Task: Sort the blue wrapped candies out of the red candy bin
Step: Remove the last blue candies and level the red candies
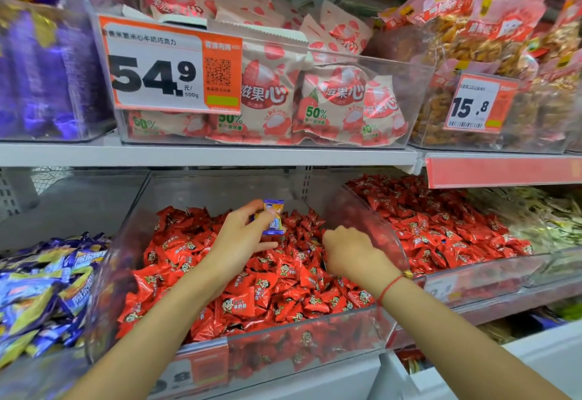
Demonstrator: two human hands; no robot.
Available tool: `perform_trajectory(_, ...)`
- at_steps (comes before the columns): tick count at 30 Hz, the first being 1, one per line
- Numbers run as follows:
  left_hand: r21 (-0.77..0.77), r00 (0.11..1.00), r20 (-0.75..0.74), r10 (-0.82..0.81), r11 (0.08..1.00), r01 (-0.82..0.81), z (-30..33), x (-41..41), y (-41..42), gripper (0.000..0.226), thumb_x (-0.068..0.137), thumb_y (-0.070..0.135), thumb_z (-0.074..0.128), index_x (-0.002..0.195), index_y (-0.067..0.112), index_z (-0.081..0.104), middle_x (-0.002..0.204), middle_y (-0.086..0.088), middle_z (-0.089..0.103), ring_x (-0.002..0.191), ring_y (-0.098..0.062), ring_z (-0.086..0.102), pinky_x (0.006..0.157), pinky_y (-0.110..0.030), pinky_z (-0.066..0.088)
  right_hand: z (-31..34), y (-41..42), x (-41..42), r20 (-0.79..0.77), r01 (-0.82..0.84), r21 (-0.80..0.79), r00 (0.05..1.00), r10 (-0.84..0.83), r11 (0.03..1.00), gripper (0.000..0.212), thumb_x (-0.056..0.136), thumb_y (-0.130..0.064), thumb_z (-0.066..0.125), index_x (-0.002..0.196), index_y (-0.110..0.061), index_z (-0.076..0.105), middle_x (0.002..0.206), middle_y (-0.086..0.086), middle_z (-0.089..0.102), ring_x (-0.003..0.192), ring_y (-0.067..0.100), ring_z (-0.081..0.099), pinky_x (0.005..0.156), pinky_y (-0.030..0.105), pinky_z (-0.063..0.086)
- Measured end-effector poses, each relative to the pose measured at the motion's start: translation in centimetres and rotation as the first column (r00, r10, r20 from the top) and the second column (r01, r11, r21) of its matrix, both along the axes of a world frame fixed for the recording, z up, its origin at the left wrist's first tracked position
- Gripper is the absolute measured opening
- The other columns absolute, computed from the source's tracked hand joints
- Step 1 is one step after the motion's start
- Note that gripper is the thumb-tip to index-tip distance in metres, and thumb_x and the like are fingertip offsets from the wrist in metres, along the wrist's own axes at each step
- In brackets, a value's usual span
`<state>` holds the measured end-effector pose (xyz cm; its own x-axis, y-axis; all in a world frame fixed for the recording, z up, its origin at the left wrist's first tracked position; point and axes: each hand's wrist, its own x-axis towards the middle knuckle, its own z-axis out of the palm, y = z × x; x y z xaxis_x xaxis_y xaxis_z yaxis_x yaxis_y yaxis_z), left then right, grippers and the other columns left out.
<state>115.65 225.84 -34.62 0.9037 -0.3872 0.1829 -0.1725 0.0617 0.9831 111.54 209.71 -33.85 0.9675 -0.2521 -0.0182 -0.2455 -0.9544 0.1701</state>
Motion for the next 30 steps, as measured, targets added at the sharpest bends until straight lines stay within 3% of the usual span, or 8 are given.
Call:
perform_trajectory(6,-0.061,0.982,-0.187,0.01,0.998,-0.022,0.5,0.2,-0.1,0.018,0.1,0.012,0.044,0.092,0.019,0.059,0.1,-0.012,0.068,0.077,-0.012,0.071,0.057,-0.025,0.058,0.0,-0.8,1.4,0.215,-0.031,0.33,0.976,-0.043,0.943,0.029,0.074,-0.012,0.075,0.1,-0.023,0.07,0.104,0.003,0.07,0.098,0.022,0.066,0.084,0.031,0.053)
perform_trajectory(9,-0.05,0.976,-0.21,0.054,0.997,-0.066,0.6,0.5,-0.4,0.019,0.1,0.011,0.043,0.089,0.016,0.057,0.091,-0.014,0.068,0.074,-0.014,0.069,0.05,-0.023,0.055,1.1,-0.5,0.6,0.352,-0.216,0.724,0.932,-0.082,0.655,0.023,0.068,-0.018,0.083,0.084,-0.027,0.069,0.077,-0.002,0.074,0.071,0.01,0.067,0.071,0.026,0.055)
perform_trajectory(12,-0.019,0.97,-0.214,0.112,0.993,-0.119,0.6,0.6,-0.4,0.021,0.1,0.012,0.043,0.087,0.016,0.058,0.098,-0.018,0.065,0.078,-0.02,0.067,0.043,-0.02,0.05,1.2,0.2,-0.3,0.351,-0.309,0.912,0.929,-0.122,0.27,0.022,0.08,-0.005,0.074,0.098,-0.017,0.069,0.084,0.008,0.074,0.067,0.014,0.066,0.063,0.022,0.054)
perform_trajectory(15,0.014,0.977,-0.15,0.149,0.989,-0.148,0.3,0.8,-0.3,0.02,0.1,0.015,0.044,0.09,0.019,0.061,0.099,-0.014,0.066,0.077,-0.016,0.068,0.047,-0.022,0.048,0.9,0.0,-0.9,0.283,-0.26,0.956,0.941,-0.185,0.136,0.021,0.084,0.001,0.068,0.102,-0.011,0.069,0.093,0.014,0.072,0.077,0.015,0.068,0.066,0.018,0.055)
perform_trajectory(18,0.099,0.98,-0.056,0.193,0.977,-0.187,-0.1,1.2,-0.2,0.015,0.1,0.021,0.046,0.102,0.019,0.061,0.096,-0.005,0.064,0.068,-0.016,0.062,0.072,-0.037,0.056,0.6,-0.8,-1.2,0.248,-0.263,0.964,0.938,-0.243,-0.032,0.021,0.084,-0.003,0.07,0.103,-0.012,0.07,0.096,0.009,0.074,0.088,0.016,0.071,0.072,0.02,0.056)
perform_trajectory(20,0.089,0.985,-0.036,0.166,0.983,-0.162,0.0,1.0,-0.2,0.015,0.1,0.02,0.048,0.093,0.022,0.061,0.094,-0.007,0.057,0.073,-0.016,0.058,0.064,-0.031,0.058,0.6,-0.8,-1.3,0.246,-0.293,0.943,0.933,-0.262,-0.158,0.021,0.082,-0.004,0.07,0.102,-0.011,0.069,0.094,0.007,0.075,0.086,0.014,0.071,0.071,0.019,0.056)
perform_trajectory(26,-0.03,0.984,-0.168,-0.052,0.998,0.048,0.9,-0.7,-0.4,0.016,0.101,0.027,0.047,0.104,0.021,0.061,0.102,0.0,0.072,0.086,-0.009,0.072,0.053,-0.022,0.052,0.3,0.9,-1.4,0.307,-0.41,0.893,0.857,-0.413,-0.187,0.015,0.077,-0.005,0.075,0.089,-0.01,0.068,0.088,0.011,0.075,0.08,0.014,0.071,0.071,0.017,0.056)
perform_trajectory(30,0.032,0.999,0.019,-0.033,0.999,0.032,1.4,-1.9,0.3,0.013,0.097,0.027,0.054,0.106,0.018,0.058,0.098,0.002,0.072,0.087,-0.011,0.072,0.053,-0.022,0.052,0.1,2.0,-1.8,0.379,-0.463,0.862,0.86,-0.343,-0.207,0.015,0.078,-0.01,0.075,0.091,-0.01,0.069,0.086,0.01,0.074,0.083,0.017,0.071,0.071,0.018,0.055)
